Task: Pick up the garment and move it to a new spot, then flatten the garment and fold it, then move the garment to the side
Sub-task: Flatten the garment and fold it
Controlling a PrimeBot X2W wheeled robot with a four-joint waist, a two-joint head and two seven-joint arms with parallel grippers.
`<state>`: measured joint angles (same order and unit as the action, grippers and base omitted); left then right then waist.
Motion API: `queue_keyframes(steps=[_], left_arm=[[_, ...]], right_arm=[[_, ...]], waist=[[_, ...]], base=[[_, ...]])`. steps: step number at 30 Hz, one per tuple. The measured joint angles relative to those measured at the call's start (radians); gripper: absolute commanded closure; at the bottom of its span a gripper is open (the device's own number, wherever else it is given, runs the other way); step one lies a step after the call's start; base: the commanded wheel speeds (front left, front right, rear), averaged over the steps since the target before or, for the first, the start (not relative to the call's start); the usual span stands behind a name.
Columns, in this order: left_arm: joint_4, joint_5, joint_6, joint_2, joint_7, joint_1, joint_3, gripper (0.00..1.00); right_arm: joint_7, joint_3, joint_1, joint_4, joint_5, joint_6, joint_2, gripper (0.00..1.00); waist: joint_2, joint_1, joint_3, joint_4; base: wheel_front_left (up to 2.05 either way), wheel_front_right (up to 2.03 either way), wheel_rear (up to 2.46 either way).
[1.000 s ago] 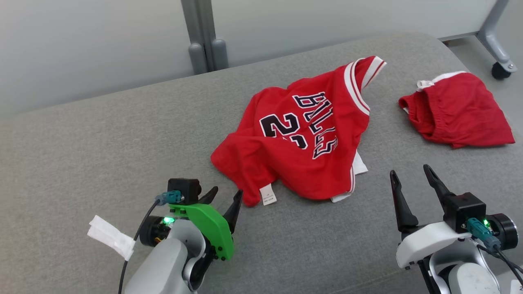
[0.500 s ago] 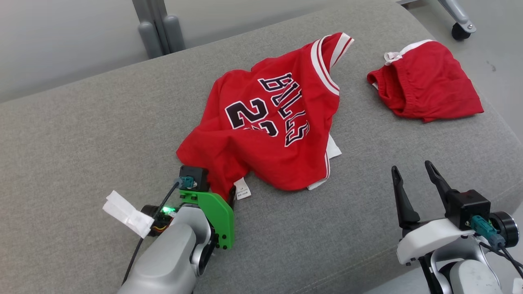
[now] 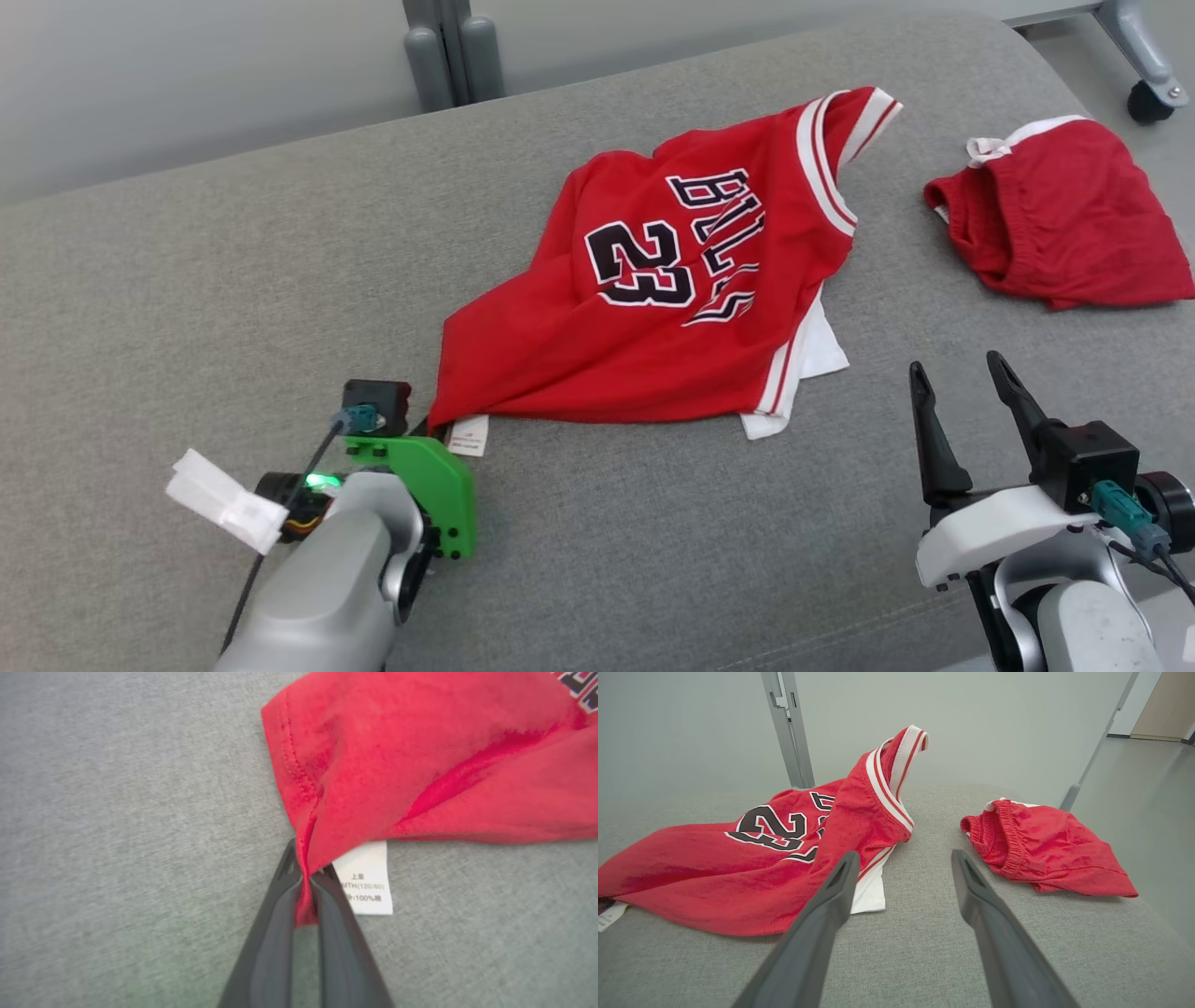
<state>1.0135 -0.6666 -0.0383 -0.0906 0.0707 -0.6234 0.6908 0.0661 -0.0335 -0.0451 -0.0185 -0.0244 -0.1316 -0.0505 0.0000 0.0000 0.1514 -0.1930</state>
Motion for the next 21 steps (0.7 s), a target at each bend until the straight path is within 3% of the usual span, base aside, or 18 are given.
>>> queue_keyframes(steps=[6,11,12,13,14,21], left_arm=[[0.031,-0.035,-0.006,-0.072,0.025,0.000,-0.051,1.00],[0.051,-0.063,-0.016,-0.097,0.044,-0.001,-0.080,1.00],[0.053,-0.067,-0.019,-0.098,0.049,-0.001,-0.083,0.95],[0.054,-0.068,-0.019,-0.099,0.054,-0.001,-0.084,0.57],[0.056,-0.069,-0.019,-0.098,0.056,-0.001,-0.083,0.00],[0.053,-0.074,-0.007,-0.087,0.134,0.034,-0.086,0.00]], right_arm=[[-0.007,-0.007,0.002,0.003,0.000,0.000,0.000,0.00],[-0.012,0.002,0.002,0.005,0.000,0.000,0.000,0.00],[-0.012,0.002,0.001,0.005,0.000,0.000,0.000,0.00],[-0.012,0.002,0.001,0.005,0.000,0.000,0.000,0.00],[-0.013,0.001,0.001,0.005,0.000,0.000,0.000,0.00],[-0.016,-0.013,0.004,0.007,0.000,0.000,0.000,0.00]], waist=[[0.0000,-0.0001,-0.012,0.059],[0.0000,0.0000,-0.020,0.097],[0.0000,0.0000,-0.021,0.101],[0.0000,0.0000,-0.022,0.105],[0.0000,-0.0001,-0.024,0.108],[0.0000,0.0000,-0.041,0.116]], base=[[0.00,0.00,0.00],[0.00,0.00,0.00],[0.00,0.00,0.00],[0.00,0.00,0.00],[0.00,0.00,0.00],[0.00,0.00,0.00]])
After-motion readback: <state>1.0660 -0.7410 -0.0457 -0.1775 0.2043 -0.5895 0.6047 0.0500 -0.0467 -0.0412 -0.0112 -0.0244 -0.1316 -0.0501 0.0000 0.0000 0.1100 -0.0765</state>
